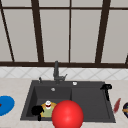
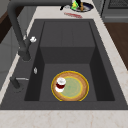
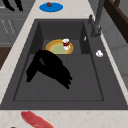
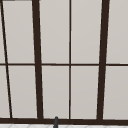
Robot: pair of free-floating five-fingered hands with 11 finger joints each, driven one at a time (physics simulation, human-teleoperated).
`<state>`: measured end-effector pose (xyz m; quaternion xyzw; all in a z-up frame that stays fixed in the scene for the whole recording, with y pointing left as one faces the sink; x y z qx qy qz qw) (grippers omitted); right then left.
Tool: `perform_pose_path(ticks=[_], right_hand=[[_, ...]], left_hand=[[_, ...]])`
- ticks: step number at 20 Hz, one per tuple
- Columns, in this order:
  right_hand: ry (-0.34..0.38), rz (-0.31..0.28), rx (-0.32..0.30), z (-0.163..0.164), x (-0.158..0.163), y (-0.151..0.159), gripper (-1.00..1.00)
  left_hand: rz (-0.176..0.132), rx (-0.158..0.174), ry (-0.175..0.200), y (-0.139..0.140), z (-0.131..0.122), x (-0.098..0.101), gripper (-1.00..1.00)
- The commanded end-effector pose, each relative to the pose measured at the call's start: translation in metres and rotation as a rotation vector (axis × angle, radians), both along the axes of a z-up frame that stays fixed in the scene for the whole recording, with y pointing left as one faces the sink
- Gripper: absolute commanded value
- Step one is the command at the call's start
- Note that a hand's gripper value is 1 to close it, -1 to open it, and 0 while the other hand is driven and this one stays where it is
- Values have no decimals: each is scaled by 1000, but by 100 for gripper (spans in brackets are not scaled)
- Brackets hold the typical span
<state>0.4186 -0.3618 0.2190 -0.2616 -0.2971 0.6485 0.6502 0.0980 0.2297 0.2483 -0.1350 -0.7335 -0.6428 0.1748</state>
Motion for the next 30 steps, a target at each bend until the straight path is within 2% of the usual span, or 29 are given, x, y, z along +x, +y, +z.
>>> perform_pose_path(ticks=[1, 15, 30], right_hand=[[-20, -103, -13, -5, -3, -8, -100], [-23, -156, -91, -12, -16, -71, -100], [-5, -201, -144, -38, -19, -164, -100]], left_hand=[[0, 0, 0, 0, 0, 0, 0], [0, 0, 0, 0, 0, 0, 0], [0, 0, 0, 0, 0, 0, 0]])
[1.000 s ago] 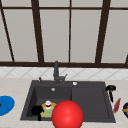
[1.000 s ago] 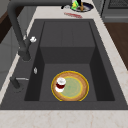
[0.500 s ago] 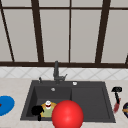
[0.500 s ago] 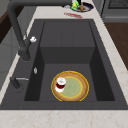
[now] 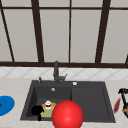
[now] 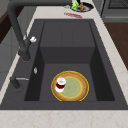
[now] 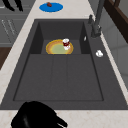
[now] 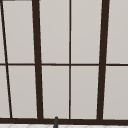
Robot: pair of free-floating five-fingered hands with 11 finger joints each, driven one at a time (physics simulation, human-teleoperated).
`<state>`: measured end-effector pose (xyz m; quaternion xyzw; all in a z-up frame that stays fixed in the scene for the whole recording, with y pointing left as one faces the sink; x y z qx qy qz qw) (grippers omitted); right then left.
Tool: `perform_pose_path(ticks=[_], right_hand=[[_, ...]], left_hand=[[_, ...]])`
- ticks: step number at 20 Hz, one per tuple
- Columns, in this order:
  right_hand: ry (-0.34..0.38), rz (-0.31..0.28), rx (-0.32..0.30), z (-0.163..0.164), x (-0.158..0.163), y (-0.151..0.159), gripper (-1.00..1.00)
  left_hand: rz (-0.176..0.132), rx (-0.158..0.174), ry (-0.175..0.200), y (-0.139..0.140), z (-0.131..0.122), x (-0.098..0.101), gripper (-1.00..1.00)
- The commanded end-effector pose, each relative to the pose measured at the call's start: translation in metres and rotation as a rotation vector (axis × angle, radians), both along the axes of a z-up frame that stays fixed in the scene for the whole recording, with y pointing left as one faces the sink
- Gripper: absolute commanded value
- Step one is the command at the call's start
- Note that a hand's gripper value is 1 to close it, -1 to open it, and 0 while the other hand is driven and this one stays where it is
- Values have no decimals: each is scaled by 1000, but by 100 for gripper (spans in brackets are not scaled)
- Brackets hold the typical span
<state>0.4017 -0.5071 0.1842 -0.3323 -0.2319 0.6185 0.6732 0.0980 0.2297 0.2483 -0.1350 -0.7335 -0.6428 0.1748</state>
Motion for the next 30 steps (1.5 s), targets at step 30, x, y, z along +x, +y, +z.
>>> perform_pose_path(ticks=[30], right_hand=[[24, -100, 73, -59, -21, -153, -100]], left_hand=[[0, 0, 0, 0, 0, 0, 0]])
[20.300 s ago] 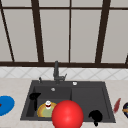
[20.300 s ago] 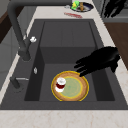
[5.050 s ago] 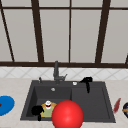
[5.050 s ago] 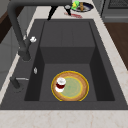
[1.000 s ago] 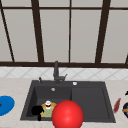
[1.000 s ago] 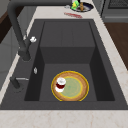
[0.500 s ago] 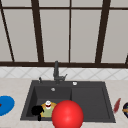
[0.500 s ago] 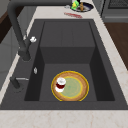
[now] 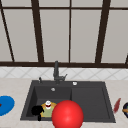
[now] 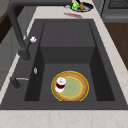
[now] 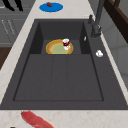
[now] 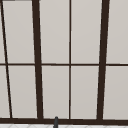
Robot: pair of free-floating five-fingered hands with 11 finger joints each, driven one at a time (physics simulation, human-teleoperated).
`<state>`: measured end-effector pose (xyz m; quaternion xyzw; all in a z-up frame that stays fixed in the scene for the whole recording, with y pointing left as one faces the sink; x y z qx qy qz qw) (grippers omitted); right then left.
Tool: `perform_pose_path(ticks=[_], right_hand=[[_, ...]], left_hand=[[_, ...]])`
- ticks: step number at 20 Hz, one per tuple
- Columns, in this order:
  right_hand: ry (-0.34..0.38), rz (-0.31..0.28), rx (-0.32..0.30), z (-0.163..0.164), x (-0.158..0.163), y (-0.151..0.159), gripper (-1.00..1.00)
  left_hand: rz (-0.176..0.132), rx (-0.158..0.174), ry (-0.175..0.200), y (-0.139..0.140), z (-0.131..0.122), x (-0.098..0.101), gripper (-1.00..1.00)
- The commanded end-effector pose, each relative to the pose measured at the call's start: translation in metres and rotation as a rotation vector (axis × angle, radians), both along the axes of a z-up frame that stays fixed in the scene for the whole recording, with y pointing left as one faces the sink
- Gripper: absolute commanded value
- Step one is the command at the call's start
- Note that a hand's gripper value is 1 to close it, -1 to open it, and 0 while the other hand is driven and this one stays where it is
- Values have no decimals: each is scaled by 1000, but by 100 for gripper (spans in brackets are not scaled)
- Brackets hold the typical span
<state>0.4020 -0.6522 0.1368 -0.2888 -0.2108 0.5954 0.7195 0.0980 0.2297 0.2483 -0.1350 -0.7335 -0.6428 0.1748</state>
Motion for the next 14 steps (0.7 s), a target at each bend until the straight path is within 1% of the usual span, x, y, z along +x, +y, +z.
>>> perform_pose_path(ticks=[1, 3, 8, 10, 11, 12, 14], right_hand=[[-69, -27, 0, -8, -22, -5, -100], [-65, -34, 21, 3, -26, -6, -100], [-170, -54, 27, 19, -40, -8, -100], [-194, -61, 24, 23, -51, -9, -100], [-185, -66, 25, 23, -60, -10, -100], [-181, -67, 27, 22, -62, -9, -100], [-144, -65, 32, 26, -65, -7, -100]], left_hand=[[0, 0, 0, 0, 0, 0, 0], [0, 0, 0, 0, 0, 0, 0], [0, 0, 0, 0, 0, 0, 0], [0, 0, 0, 0, 0, 0, 0], [0, 0, 0, 0, 0, 0, 0], [0, 0, 0, 0, 0, 0, 0], [0, 0, 0, 0, 0, 0, 0]])
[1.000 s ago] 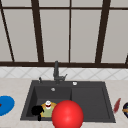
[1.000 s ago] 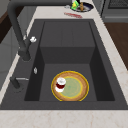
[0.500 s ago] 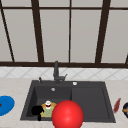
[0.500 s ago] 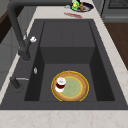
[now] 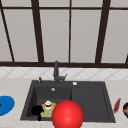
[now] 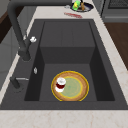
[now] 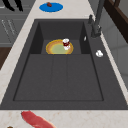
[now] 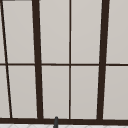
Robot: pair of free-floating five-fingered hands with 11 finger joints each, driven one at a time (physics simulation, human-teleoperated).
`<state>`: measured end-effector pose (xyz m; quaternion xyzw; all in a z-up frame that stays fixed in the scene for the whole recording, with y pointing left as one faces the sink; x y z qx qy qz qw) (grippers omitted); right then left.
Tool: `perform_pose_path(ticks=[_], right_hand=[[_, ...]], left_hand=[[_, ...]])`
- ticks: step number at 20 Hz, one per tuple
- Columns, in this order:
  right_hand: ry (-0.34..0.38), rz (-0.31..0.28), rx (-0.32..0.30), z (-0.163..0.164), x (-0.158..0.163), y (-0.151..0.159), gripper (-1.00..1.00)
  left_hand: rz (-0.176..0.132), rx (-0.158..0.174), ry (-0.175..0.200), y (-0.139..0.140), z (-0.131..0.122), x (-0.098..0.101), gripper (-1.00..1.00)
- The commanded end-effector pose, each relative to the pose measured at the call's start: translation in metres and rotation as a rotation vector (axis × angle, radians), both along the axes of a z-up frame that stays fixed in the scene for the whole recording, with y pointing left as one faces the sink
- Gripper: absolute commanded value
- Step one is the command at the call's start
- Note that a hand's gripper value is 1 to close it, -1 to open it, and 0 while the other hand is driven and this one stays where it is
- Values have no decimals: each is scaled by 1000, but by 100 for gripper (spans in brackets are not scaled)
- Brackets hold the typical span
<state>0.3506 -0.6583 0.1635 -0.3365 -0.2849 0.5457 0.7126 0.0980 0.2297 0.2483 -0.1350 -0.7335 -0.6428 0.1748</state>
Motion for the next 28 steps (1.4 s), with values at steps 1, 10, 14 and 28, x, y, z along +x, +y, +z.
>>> perform_pose_path(ticks=[1, 10, 14, 28], right_hand=[[68, -14, -5, 0, -14, 0, -100], [174, 20, -35, -5, -14, 5, -100], [171, 25, -47, -19, -12, 5, -100], [41, 44, -130, -18, 1, 4, 100]], left_hand=[[0, 0, 0, 0, 0, 0, 0], [0, 0, 0, 0, 0, 0, 0], [0, 0, 0, 0, 0, 0, 0], [0, 0, 0, 0, 0, 0, 0]])
